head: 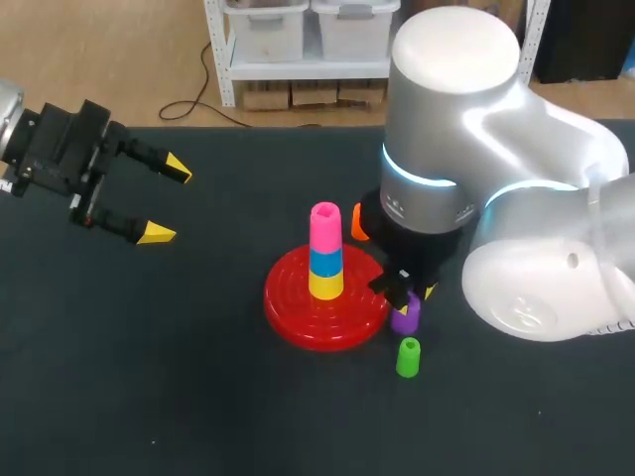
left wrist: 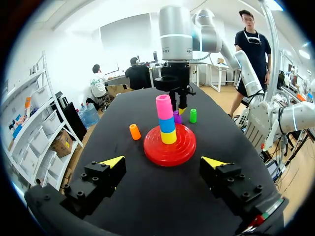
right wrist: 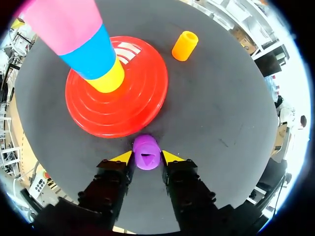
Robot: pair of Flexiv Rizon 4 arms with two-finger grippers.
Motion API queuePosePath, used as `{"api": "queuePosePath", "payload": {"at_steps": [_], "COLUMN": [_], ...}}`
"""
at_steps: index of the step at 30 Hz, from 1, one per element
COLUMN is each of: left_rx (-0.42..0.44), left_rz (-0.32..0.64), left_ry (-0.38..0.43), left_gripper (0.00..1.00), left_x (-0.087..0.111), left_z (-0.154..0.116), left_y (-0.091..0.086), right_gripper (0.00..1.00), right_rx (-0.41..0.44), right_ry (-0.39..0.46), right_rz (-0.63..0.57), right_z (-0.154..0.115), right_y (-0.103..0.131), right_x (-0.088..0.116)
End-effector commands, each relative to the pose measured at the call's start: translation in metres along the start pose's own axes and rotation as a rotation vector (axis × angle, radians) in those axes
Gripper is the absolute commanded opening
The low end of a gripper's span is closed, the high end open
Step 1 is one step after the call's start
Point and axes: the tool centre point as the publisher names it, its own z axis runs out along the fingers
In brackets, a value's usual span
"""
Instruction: Pick up and stack the cylinders on the red base in this order: pink,purple,orange,green
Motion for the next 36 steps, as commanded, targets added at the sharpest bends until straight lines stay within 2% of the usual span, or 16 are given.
{"api": "queuePosePath", "payload": {"at_steps": [1, 10, 16, 22, 28, 36], "left_rx": [0.0, 0.0, 0.0, 0.0, 0.0, 0.0], "left_rz": [0.003, 0.003, 0.003, 0.003, 0.003, 0.003], "left_ry": [-0.003, -0.003, -0.003, -0.003, -0.003, -0.003], "left_gripper": [1.0, 1.0, 1.0, 1.0, 1.0, 1.0], "left_x": [0.001, 0.001, 0.001, 0.001, 0.001, 0.001], "left_z": [0.0, 0.0, 0.0, 0.0, 0.0, 0.0], "left_y": [0.0, 0.0, 0.0, 0.0, 0.0, 0.0], "right_gripper": [0.0, 0.0, 0.0, 0.0, 0.0, 0.0], "right_rx": [0.005, 0.059, 0.051, 0.024, 0.033, 0.039], "right_ry": [0.0, 0.019, 0.004, -0.052, -0.099, -0.111], "right_rz": [0.003, 0.024, 0.02, 0.029, 0.019, -0.018], "right_z": [-0.005, -0.037, -0.074, -0.122, -0.164, -0.184], "right_y": [0.001, -0.002, 0.0, 0.003, 0.005, 0.017], "right_x": [-0.001, -0.015, -0.03, -0.054, -0.072, -0.081]}}
